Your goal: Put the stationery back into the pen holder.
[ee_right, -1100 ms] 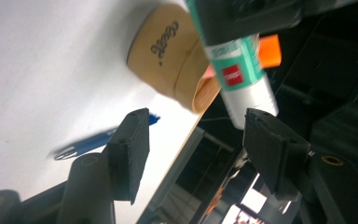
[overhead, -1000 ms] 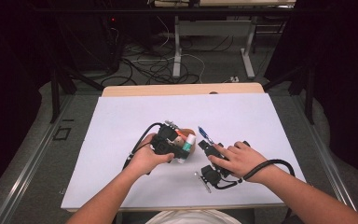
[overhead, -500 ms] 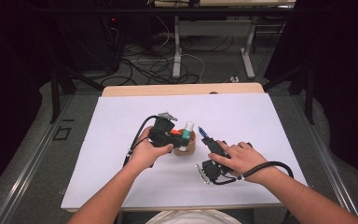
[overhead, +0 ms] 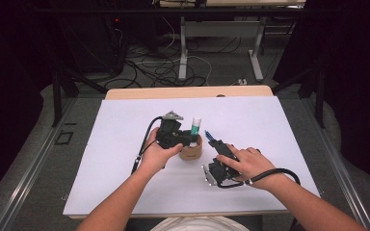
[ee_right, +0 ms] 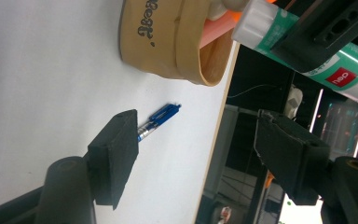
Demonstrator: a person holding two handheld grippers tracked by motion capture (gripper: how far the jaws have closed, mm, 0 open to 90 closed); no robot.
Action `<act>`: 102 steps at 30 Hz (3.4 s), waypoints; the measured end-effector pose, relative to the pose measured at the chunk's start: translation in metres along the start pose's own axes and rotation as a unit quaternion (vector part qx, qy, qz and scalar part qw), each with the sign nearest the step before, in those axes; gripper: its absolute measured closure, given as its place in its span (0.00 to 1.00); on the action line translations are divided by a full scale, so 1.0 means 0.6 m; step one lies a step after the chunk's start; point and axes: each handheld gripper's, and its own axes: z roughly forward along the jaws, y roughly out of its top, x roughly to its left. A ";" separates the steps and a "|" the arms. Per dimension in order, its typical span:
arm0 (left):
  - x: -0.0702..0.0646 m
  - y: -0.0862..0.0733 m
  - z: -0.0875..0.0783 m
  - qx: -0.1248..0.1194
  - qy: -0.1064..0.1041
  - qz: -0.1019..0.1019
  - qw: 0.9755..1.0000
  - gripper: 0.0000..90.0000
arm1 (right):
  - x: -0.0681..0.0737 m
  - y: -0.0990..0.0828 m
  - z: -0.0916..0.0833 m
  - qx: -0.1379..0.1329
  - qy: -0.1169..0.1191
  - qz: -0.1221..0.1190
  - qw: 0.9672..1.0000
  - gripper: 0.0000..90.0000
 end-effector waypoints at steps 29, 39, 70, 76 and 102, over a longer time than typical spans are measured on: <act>0.007 -0.016 0.046 -0.042 0.041 -0.009 0.998 0.73 | -0.003 -0.034 0.006 0.007 0.006 0.149 0.989 0.33; 0.006 -0.018 0.059 -0.030 0.051 0.002 0.998 0.73 | -0.001 -0.041 0.011 0.001 0.002 0.158 0.987 0.35; -0.002 -0.005 0.031 -0.057 0.072 0.020 0.996 0.51 | -0.003 -0.045 0.008 0.019 0.012 0.182 0.983 0.35; 0.004 -0.002 0.016 -0.065 0.088 0.023 0.994 0.45 | -0.003 -0.047 0.012 0.008 0.003 0.195 0.981 0.35; 0.040 0.000 -0.020 -0.072 0.107 0.010 0.992 0.35 | -0.030 -0.074 0.027 -0.007 0.052 0.364 0.930 0.38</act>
